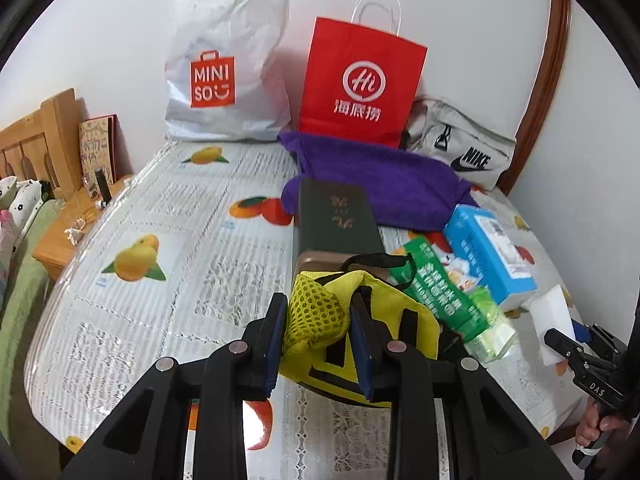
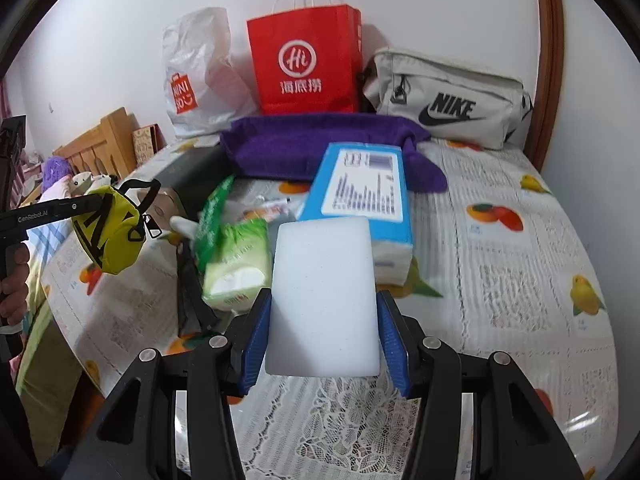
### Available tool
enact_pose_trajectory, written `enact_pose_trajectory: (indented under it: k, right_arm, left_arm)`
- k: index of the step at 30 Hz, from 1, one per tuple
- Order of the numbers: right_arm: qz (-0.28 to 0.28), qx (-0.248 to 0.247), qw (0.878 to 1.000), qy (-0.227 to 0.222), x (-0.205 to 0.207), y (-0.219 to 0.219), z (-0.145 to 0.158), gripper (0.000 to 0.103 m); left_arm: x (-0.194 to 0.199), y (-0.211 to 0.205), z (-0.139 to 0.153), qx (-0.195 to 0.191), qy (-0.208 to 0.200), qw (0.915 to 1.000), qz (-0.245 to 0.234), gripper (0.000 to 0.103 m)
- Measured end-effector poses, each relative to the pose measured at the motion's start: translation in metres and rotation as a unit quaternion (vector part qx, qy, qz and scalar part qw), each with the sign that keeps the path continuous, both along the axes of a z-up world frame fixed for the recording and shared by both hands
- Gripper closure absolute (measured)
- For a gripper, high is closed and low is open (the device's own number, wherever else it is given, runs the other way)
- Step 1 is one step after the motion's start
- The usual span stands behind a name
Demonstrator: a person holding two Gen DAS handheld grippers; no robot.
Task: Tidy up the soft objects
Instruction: 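Carry the pouch and sponge onto the purple towel and open both tools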
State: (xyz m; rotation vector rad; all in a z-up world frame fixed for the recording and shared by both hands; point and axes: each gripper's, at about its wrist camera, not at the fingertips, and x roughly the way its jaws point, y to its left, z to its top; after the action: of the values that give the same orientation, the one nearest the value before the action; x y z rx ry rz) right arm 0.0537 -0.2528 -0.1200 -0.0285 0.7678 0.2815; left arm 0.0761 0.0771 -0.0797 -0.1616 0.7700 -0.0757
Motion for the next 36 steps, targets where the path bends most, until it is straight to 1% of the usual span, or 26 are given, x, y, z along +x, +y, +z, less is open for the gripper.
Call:
enact_pose_trajectory:
  k: [5, 15, 22, 27, 30, 36]
  right_arm:
    - [0.001, 0.001, 1.000, -0.009, 0.004, 0.001, 0.019, 0.052]
    - [0.005, 0.001, 1.000, -0.028, 0.034, 0.003, 0.050, 0.052]
    - [-0.004, 0.002, 0.999, -0.034, 0.076, -0.005, 0.064, 0.052]
    - [-0.002, -0.004, 0.999, -0.037, 0.110, 0.000, 0.072, 0.052]
    - [-0.010, -0.007, 0.999, -0.039, 0.130, 0.003, 0.073, 0.052]
    - [-0.015, -0.005, 0.999, -0.028, 0.172, 0.007, 0.069, 0.052]
  left_arm:
    - [0.004, -0.001, 0.014, 0.000, -0.011, 0.9999, 0.004, 0.074]
    - [0.030, -0.010, 0.035, 0.002, -0.014, 0.9999, 0.006, 0.074]
    - [0.065, -0.012, 0.045, 0.008, -0.011, 0.9998, 0.012, 0.074]
    - [0.094, -0.010, 0.047, 0.009, -0.004, 0.9999, 0.014, 0.074]
    - [0.113, -0.010, 0.046, 0.005, -0.002, 0.9999, 0.013, 0.074]
    - [0.155, -0.011, 0.041, 0.009, 0.009, 0.9998, 0.013, 0.074]
